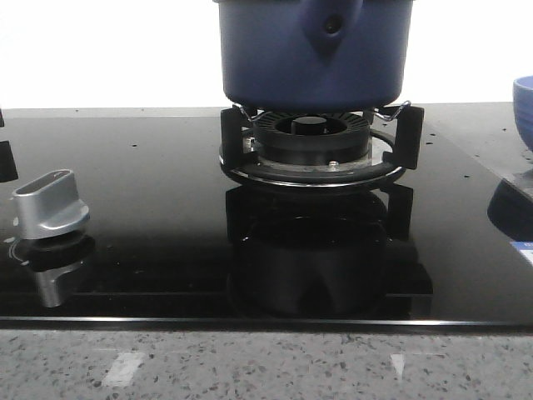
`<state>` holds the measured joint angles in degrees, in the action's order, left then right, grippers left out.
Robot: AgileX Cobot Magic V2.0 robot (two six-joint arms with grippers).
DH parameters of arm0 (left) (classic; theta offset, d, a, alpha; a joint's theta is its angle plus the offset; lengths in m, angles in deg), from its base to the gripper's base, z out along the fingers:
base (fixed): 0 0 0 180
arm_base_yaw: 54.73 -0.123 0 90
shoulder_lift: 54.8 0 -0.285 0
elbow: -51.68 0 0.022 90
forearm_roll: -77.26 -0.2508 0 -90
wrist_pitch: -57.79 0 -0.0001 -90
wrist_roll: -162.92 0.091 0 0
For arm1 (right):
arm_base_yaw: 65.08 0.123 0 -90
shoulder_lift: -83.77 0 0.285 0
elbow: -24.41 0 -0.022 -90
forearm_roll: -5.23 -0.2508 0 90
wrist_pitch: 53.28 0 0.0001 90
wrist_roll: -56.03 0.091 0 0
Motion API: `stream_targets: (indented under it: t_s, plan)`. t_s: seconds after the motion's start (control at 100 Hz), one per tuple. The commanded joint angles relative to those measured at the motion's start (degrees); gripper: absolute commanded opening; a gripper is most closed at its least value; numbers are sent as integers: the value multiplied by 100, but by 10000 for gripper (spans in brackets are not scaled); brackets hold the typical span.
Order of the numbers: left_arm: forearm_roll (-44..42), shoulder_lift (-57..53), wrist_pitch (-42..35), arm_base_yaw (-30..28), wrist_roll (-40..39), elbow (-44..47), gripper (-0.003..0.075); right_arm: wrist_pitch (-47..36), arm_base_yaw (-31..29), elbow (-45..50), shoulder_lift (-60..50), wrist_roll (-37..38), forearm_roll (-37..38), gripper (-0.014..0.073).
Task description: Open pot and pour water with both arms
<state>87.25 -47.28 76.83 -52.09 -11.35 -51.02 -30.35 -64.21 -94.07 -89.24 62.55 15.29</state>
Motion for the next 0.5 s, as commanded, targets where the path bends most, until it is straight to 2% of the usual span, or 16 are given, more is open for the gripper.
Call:
stream_targets:
  t_s: [0.0, 0.2, 0.49]
  plan:
    - [26, -150, -233, -24, -57, 173, -20, -318, -151, 189, 25, -30, 246, -74]
    - [26, -150, -233, -24, -57, 173, -20, -1050, -613, 1073, 25, -30, 187, -74]
    - [26, -150, -233, -24, -57, 173, -20, -1086, -651, 1645, 25, -30, 42, -74]
